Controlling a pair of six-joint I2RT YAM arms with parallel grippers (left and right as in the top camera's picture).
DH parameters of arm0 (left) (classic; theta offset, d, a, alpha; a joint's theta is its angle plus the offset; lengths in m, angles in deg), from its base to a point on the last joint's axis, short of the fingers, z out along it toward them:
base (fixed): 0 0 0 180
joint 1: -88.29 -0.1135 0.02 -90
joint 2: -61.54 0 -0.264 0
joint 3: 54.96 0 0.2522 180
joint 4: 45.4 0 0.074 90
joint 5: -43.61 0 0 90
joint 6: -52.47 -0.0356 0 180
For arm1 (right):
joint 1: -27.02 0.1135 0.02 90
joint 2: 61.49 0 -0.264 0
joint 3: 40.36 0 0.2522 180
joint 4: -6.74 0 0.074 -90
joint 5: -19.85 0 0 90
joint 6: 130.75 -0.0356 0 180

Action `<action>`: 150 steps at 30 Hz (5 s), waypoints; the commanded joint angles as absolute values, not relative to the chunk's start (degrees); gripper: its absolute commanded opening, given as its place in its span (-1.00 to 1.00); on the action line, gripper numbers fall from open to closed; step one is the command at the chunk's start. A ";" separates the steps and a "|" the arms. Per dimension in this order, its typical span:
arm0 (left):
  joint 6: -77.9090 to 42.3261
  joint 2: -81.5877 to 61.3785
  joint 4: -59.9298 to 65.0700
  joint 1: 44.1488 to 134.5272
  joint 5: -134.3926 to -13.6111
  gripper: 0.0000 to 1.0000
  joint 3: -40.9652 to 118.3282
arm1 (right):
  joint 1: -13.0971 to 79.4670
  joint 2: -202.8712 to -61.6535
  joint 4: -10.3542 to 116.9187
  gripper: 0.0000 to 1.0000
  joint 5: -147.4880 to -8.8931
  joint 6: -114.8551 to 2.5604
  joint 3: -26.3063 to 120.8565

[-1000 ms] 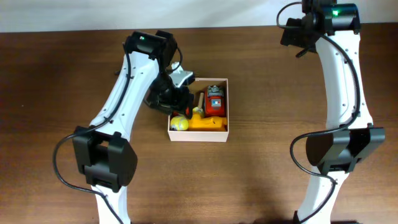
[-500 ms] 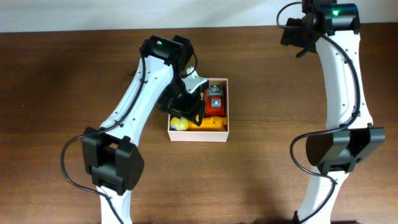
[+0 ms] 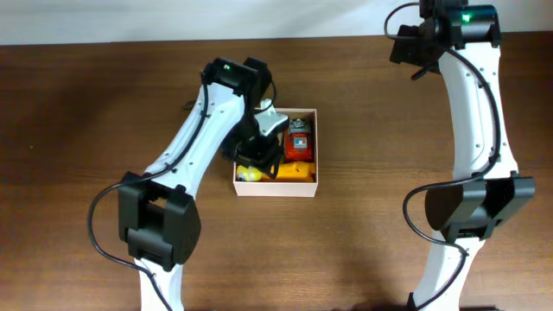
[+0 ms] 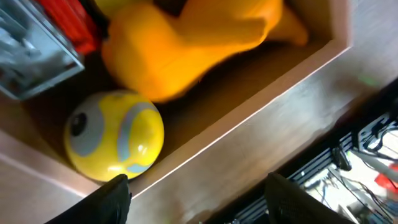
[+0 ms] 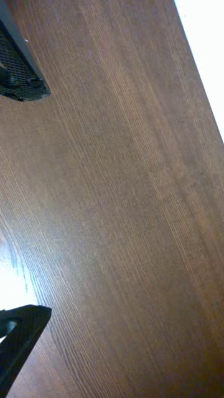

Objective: Pack container

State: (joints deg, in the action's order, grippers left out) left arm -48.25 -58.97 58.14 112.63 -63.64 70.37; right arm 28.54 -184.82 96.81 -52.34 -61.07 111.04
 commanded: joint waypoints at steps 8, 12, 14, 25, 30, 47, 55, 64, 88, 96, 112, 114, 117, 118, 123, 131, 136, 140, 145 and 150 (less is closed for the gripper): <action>-48.51 -57.59 55.32 112.69 -63.25 0.41 64.69 | 28.13 -184.64 96.77 0.97 -51.67 -60.69 110.78; -48.53 -57.59 54.47 112.69 -63.23 0.41 64.69 | 28.13 -184.64 96.77 0.97 -51.67 -60.69 110.78; -48.53 -57.59 53.99 112.69 -63.23 0.41 64.69 | 28.13 -184.64 96.77 0.97 -51.69 -60.69 110.78; -47.51 -57.57 56.50 112.69 -63.27 0.41 69.04 | 28.13 -184.64 96.77 0.97 -51.67 -60.69 110.78; -47.51 -57.52 59.43 112.69 -63.27 0.41 76.65 | 28.13 -184.64 96.77 0.98 -51.67 -60.69 110.78; -26.59 -57.30 49.84 99.84 -41.85 0.62 85.30 | 28.13 -184.64 96.77 0.98 -51.67 -60.69 110.78; -24.29 -57.30 42.38 90.33 -41.35 0.98 85.30 | 28.13 -184.64 96.77 0.97 -51.67 -60.69 110.78; -24.27 -57.33 42.30 84.85 -37.98 0.99 85.30 | 28.13 -184.64 96.77 0.97 -51.67 -60.69 110.78; -23.64 -42.75 37.03 84.17 -39.47 0.98 85.28 | 28.13 -184.64 96.77 0.97 -51.67 -60.69 110.78; -26.59 -27.45 23.54 84.15 -37.52 0.99 81.00 | 28.13 -184.64 96.77 0.97 -51.67 -60.69 110.78; -33.76 7.11 -19.65 84.10 -39.64 0.99 21.55 | 28.13 -184.64 96.79 0.98 -51.67 -60.69 110.78; -33.76 12.62 -24.26 84.13 -40.65 0.99 12.30 | 28.13 -184.64 96.77 0.98 -51.67 -60.69 110.78; -33.76 19.98 -30.36 84.17 -41.04 0.99 1.15 | 28.13 -184.64 96.79 0.97 -51.67 -60.69 110.78; -33.76 22.41 -32.41 84.17 -41.06 0.99 -2.39 | 28.13 -184.64 96.77 0.98 -51.67 -60.69 110.78; -33.76 33.51 -41.61 84.17 -41.04 0.98 -18.08 | 28.13 -184.64 96.77 0.98 -51.67 -60.69 110.78; -33.76 44.96 -46.49 84.13 -40.76 0.99 -30.98 | 28.13 -184.64 96.79 0.98 -51.67 -60.69 110.78; -34.00 49.05 -45.90 84.10 -39.82 0.98 -34.80 | 28.13 -184.64 96.79 0.97 -51.67 -60.69 110.78; -34.00 51.85 -45.53 84.10 -38.90 0.99 -38.25 | 28.13 -184.64 96.77 0.97 -51.67 -60.69 110.78; -33.98 56.77 -39.38 84.10 -39.07 0.99 -40.68 | 28.13 -184.64 96.77 0.97 -51.67 -60.69 110.78; -34.00 61.23 -28.32 84.10 -39.05 0.98 -40.68 | 28.13 -184.64 96.77 0.97 -51.67 -60.69 110.78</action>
State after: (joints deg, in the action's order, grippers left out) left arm -33.32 58.97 -31.45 84.45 -39.66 -40.48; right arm 28.54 -184.82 96.83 -52.34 -61.07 111.04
